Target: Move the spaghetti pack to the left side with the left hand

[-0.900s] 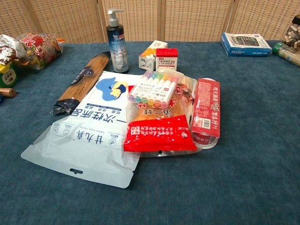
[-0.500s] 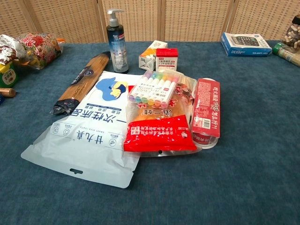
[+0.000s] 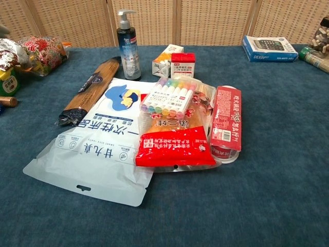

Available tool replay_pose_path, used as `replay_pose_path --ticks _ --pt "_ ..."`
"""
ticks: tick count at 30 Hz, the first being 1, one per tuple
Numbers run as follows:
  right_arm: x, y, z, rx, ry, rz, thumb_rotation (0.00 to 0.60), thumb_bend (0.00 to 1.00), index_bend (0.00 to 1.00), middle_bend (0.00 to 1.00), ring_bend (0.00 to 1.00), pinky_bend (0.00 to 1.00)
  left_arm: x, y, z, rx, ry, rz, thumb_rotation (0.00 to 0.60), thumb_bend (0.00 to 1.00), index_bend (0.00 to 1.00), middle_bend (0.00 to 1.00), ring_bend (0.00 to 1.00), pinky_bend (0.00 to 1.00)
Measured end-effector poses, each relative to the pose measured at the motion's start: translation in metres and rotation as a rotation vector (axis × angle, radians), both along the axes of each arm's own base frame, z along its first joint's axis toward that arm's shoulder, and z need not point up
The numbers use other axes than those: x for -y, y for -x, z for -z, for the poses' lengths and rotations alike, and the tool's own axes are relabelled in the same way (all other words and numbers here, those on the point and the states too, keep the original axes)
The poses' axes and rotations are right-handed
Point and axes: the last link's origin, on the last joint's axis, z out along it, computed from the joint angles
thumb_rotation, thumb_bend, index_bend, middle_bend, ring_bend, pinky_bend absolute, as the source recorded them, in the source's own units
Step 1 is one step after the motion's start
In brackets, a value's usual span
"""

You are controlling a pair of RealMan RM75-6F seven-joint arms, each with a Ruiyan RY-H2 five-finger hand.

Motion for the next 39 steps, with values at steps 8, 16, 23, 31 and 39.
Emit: replay_pose_path --ticks 8,16,23,31,39 --pt "0.003 0.005 -0.001 0.001 0.001 0.021 0.6 0.0 0.0 0.0 0.0 0.0 -0.057 -0.04 0.027 -0.144 0.035 0.044 0.6 0.07 0.0 0.0 0.0 0.0" --pt "0.007 0.013 -0.001 0.001 0.002 0.051 0.6 0.0 0.0 0.0 0.0 0.0 -0.099 -0.063 0.07 -0.238 0.066 0.04 0.6 0.07 0.0 0.0 0.0 0.0" --pt "0.009 0.018 -0.006 0.01 0.02 0.068 0.6 0.0 0.0 0.0 0.0 0.0 -0.125 -0.083 0.105 -0.293 0.089 0.051 0.6 0.07 0.0 0.0 0.0 0.0" --pt "0.007 0.021 -0.013 0.015 0.042 0.079 0.6 0.0 0.0 0.0 0.0 0.0 -0.137 -0.098 0.145 -0.326 0.146 0.041 0.6 0.07 0.0 0.0 0.0 0.0" --pt "0.006 0.019 -0.014 0.02 0.052 0.074 0.6 0.0 0.0 0.0 0.0 0.0 -0.13 -0.097 0.158 -0.354 0.196 0.037 0.6 0.07 0.0 0.0 0.0 0.0"
